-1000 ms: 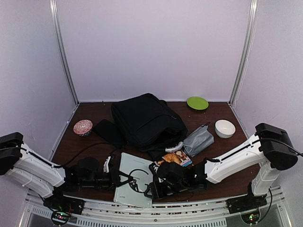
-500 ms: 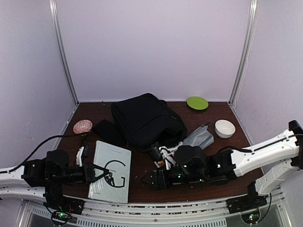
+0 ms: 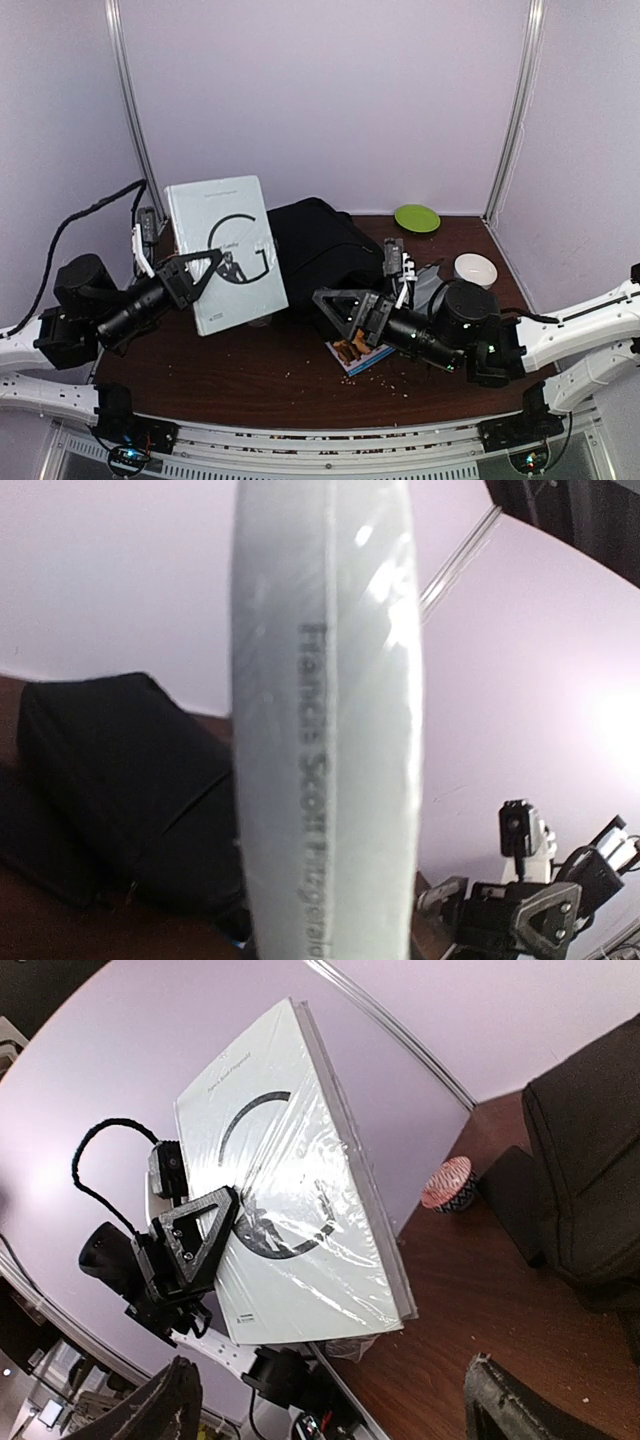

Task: Pack the student bag
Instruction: Pick up the book from the center of the board, then place the book in the student bag.

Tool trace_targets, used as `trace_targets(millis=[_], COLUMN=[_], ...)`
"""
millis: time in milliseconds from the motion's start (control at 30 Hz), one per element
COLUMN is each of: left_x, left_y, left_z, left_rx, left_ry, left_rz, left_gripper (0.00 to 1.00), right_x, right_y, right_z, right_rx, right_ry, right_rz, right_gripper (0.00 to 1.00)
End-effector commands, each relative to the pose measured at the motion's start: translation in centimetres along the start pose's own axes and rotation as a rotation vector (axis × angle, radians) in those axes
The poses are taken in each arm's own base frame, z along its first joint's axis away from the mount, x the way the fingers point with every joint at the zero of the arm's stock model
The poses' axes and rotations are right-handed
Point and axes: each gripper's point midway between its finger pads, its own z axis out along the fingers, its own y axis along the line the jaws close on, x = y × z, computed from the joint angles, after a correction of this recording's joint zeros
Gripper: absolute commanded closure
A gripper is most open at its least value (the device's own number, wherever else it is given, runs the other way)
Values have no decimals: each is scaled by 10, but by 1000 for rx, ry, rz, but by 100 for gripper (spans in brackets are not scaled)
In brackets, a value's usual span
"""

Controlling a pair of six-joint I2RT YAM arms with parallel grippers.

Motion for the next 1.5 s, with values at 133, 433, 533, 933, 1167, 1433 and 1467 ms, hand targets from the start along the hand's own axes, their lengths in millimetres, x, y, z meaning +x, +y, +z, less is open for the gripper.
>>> trace_targets(millis=[133, 433, 533, 933, 1167, 1433, 1467], left_x=[-113, -123, -119, -93, -95, -107, -107], left_y=[-104, -142, -137, -114, -100, -99, -98], left_z=[34, 73, 76, 90, 90, 85, 85], left_rx=[390, 700, 747, 719, 653, 615, 616], left_ry=[-304, -330, -365, -368, -395, -416, -419], left_rz=[-109, -296, -371, -523, -552, -546, -553], left_gripper=[100, 100, 100, 100, 100, 100, 100], right_x=[-38, -52, -61, -93, -85, -79, -77], right_y=[27, 26, 19, 23, 36, 51, 55], right_z=[-14, -14, -8, 9, 16, 19, 21], right_rx=[-213, -243, -232, -316, -337, -391, -399], right_ry=[-170, -221, -254, -356, -284, -236, -220], right_rz=[88, 92, 96, 162, 95, 71, 61], right_gripper=[9, 10, 12, 20, 22, 19, 19])
